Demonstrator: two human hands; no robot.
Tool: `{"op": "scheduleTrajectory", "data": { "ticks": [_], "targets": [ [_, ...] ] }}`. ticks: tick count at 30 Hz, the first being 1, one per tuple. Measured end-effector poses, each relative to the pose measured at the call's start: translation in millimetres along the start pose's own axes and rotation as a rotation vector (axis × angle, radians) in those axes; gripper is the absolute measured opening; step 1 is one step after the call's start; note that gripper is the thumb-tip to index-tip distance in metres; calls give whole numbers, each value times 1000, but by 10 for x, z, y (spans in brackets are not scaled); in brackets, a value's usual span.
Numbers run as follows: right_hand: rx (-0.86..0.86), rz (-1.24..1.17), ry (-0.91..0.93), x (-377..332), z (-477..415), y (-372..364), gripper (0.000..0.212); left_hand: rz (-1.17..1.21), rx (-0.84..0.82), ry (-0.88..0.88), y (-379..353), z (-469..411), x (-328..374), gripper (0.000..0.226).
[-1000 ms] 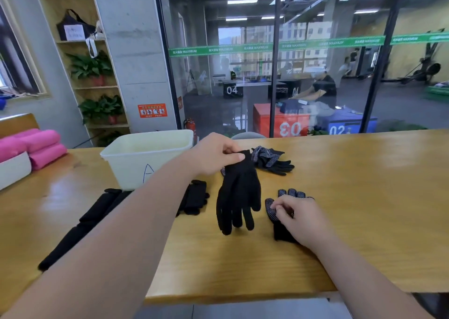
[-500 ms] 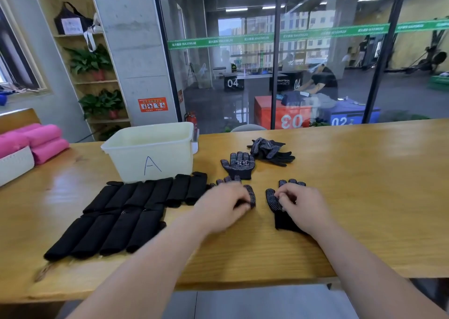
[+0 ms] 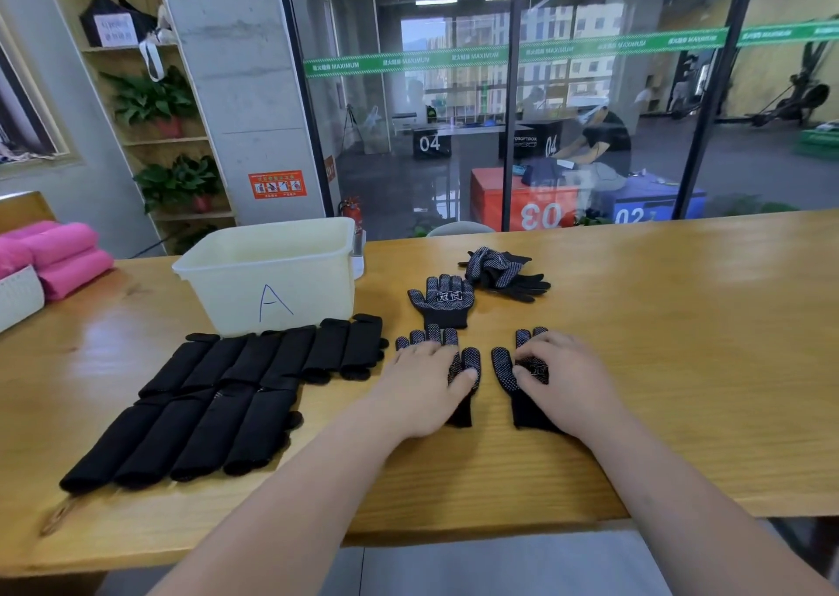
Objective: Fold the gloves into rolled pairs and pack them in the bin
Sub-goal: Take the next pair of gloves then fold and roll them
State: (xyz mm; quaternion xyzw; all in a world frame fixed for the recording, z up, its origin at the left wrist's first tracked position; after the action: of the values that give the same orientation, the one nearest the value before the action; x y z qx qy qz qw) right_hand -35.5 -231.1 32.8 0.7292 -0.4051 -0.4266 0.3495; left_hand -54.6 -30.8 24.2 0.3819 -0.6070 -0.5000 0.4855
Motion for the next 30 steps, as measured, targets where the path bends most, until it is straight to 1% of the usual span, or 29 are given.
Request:
{"op": "scheduleTrajectory", "data": {
  "ticks": [2, 5, 8, 10, 13, 15, 17, 19, 20, 22, 23, 25, 27, 30],
  "targets": [
    [18, -51, -5, 29, -6, 10, 24, -8, 50, 37, 65, -145, 3, 71],
    [6, -70, -11, 69, -15, -17, 24, -41, 0, 84, -14, -425, -33, 77],
    [4, -62, 1, 73, -36, -43, 22, -87, -73, 86, -215, -698, -99, 81],
    [-1, -62, 4, 75, -46, -61, 22, -108, -65, 71, -299, -824, -104, 82],
    [5, -88, 10, 81, -61, -63, 21, -91, 27, 21, -265, -965, -30, 78],
    [4, -116, 10, 80, -62, -65, 22, -80, 134, 7, -154, -973, 18, 74],
    [39, -150, 0, 95, -64, -26, 25, -69, 250, 21, -21, -902, 46, 69],
    [50, -141, -17, 111, -69, -9, 36, -80, 349, 48, 85, -792, 64, 62],
    [2, -98, -27, 110, -73, -57, 48, -81, 364, 58, 96, -754, 64, 59],
    [-173, 68, -30, 85, -66, -237, 71, -43, 290, 69, 7, -721, 34, 58],
    [-255, 148, -21, 69, -56, -319, 76, -27, 220, 65, -74, -708, 15, 59],
    [-366, 217, -7, 44, -41, -400, 77, -43, 96, 34, -212, -653, 1, 62],
    [-431, 229, -5, 32, -34, -421, 77, -67, 8, 8, -281, -546, 1, 66],
    [-478, 252, -17, 56, -8, -432, 77, -78, -54, -12, -323, -378, 19, 72]
  ]
}}
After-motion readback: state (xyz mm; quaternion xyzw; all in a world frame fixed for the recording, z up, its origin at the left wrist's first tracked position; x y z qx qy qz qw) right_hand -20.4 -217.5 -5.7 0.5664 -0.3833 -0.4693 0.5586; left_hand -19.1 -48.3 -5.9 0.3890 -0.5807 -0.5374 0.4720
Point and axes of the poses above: each hand's wrist, its own z-axis away from the middle knuckle, its own y-axis out of the back of the hand, x = y × z, the point moved 10 cm from there along -z, towards the middle knuckle
